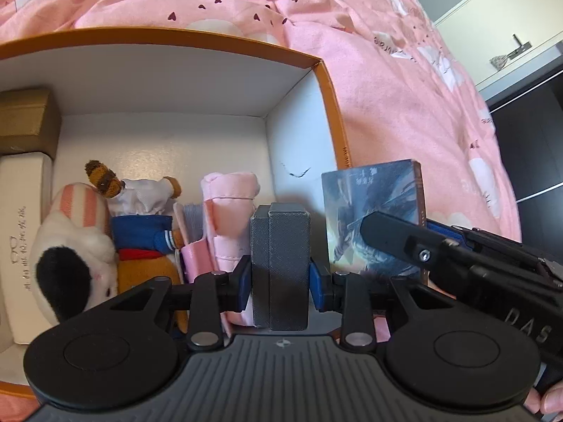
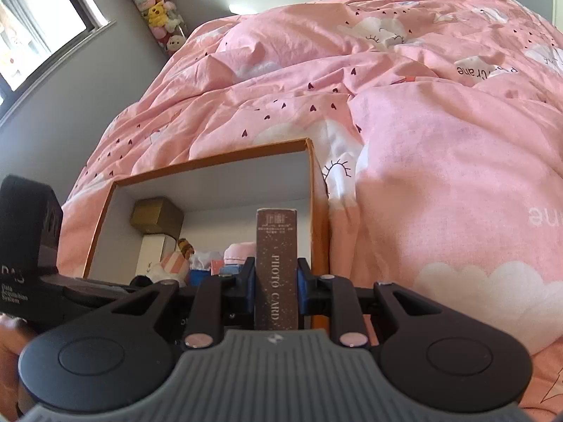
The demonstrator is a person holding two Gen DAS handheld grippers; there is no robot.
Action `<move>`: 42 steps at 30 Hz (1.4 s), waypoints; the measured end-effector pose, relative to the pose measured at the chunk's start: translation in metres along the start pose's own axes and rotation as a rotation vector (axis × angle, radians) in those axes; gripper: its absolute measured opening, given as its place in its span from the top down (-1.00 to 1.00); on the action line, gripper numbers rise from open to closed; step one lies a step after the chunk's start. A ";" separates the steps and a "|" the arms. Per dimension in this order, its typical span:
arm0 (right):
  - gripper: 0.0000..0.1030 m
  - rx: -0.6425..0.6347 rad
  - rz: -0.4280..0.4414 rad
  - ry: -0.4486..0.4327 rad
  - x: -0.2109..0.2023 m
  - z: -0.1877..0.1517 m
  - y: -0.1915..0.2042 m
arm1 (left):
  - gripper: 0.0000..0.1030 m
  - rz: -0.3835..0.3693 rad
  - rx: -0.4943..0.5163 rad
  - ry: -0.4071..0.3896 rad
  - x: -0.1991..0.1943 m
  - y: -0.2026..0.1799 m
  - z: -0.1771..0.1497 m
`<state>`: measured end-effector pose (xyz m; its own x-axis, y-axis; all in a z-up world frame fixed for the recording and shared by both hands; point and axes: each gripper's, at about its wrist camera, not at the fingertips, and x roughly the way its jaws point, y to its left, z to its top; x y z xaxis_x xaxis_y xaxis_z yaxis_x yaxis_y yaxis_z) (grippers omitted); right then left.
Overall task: Organize objects
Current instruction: 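Lower the grey box and PHOTO CARD box into the box beside the pink pouch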
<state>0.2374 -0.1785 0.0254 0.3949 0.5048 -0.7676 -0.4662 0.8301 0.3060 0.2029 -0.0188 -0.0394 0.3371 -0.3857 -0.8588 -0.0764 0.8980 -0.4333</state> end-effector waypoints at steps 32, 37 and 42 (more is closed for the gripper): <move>0.54 0.085 -0.093 -0.009 0.001 -0.002 -0.016 | 0.23 0.152 0.013 0.083 0.018 -0.026 0.014; 0.55 0.098 -0.092 -0.018 0.001 -0.005 -0.021 | 0.05 0.110 -0.015 0.107 0.022 -0.027 0.023; 0.54 0.093 -0.080 -0.017 0.000 -0.009 -0.026 | -0.12 -0.009 -0.064 0.108 0.014 -0.012 0.023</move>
<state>0.2426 -0.2020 0.0128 0.4416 0.4396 -0.7821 -0.3578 0.8857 0.2958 0.2303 -0.0297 -0.0395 0.2354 -0.4178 -0.8775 -0.1345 0.8802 -0.4551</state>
